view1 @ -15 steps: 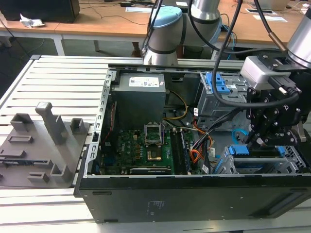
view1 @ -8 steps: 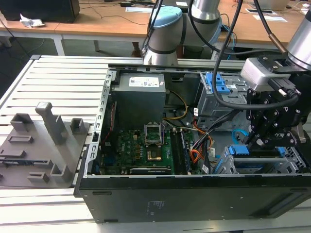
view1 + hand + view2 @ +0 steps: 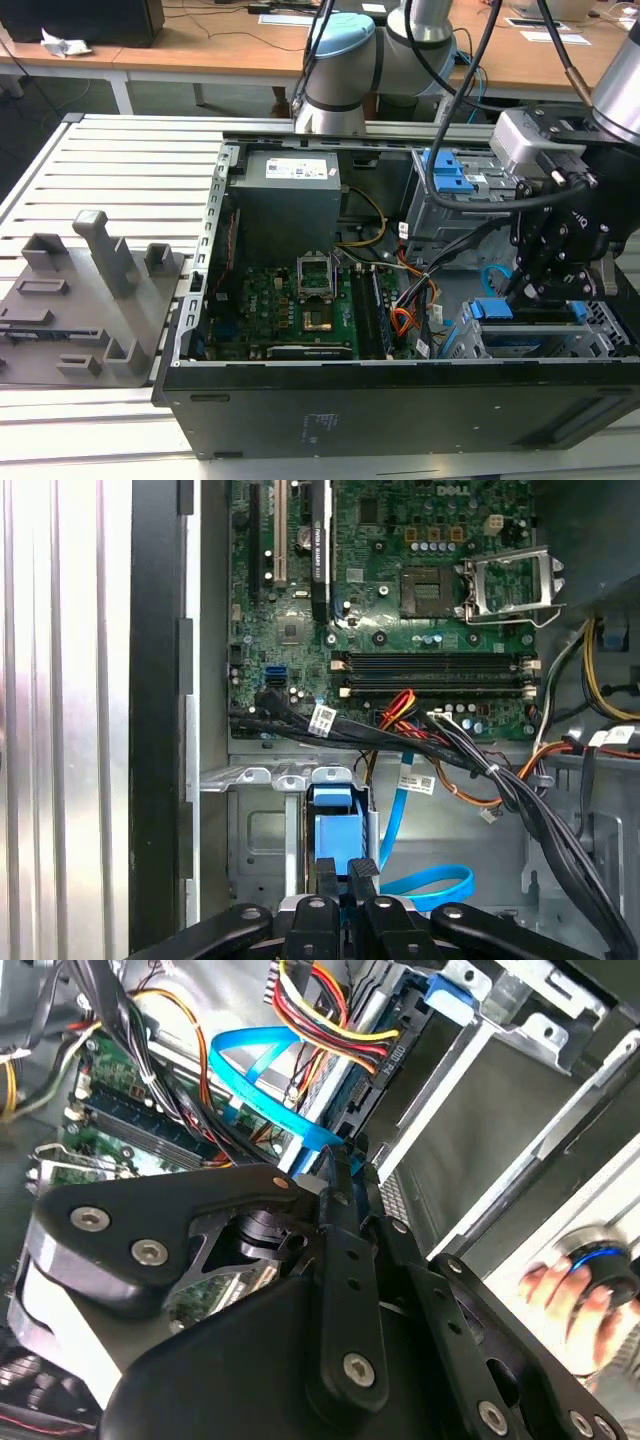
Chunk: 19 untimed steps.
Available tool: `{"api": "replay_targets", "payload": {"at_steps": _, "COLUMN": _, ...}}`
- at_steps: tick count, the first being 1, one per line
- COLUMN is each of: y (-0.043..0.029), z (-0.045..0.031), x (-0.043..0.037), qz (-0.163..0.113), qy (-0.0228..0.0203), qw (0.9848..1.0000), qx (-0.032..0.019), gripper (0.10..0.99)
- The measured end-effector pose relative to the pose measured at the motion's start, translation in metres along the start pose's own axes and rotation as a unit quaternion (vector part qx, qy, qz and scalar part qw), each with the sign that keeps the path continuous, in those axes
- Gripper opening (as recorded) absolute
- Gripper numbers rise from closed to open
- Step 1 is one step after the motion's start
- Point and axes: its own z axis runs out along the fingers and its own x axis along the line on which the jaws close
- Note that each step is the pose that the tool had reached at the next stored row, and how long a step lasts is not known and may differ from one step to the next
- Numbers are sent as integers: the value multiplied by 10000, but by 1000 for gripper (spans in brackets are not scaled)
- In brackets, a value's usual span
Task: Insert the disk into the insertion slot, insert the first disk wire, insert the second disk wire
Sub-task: 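Insert the second disk wire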
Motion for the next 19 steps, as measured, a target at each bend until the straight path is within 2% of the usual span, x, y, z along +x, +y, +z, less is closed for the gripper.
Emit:
{"api": "replay_targets", "payload": {"at_steps": 1, "y": 0, "z": 2, "x": 0, "qz": 188, "qy": -8, "qw": 9998, "qx": -5, "gripper": 161}}
{"api": "replay_targets", "payload": {"at_steps": 2, "y": 0, "z": 2, "x": 0, "qz": 251, "qy": -10, "qw": 9997, "qx": -6, "gripper": 161}}
{"api": "replay_targets", "payload": {"at_steps": 7, "y": -12, "z": 15, "x": 0, "qz": 251, "qy": -19, "qw": 9997, "qx": -8, "gripper": 161}}
{"api": "replay_targets", "payload": {"at_steps": 10, "y": -76, "z": 39, "x": -12, "qz": 250, "qy": -40, "qw": 9997, "qx": -18, "gripper": 161}}
{"api": "replay_targets", "payload": {"at_steps": 16, "y": -136, "z": 44, "x": -54, "qz": 234, "qy": -71, "qw": 9997, "qx": -20, "gripper": 161}}
{"api": "replay_targets", "payload": {"at_steps": 19, "y": -172, "z": 51, "x": -56, "qz": 192, "qy": -70, "qw": 9998, "qx": -20, "gripper": 161}}
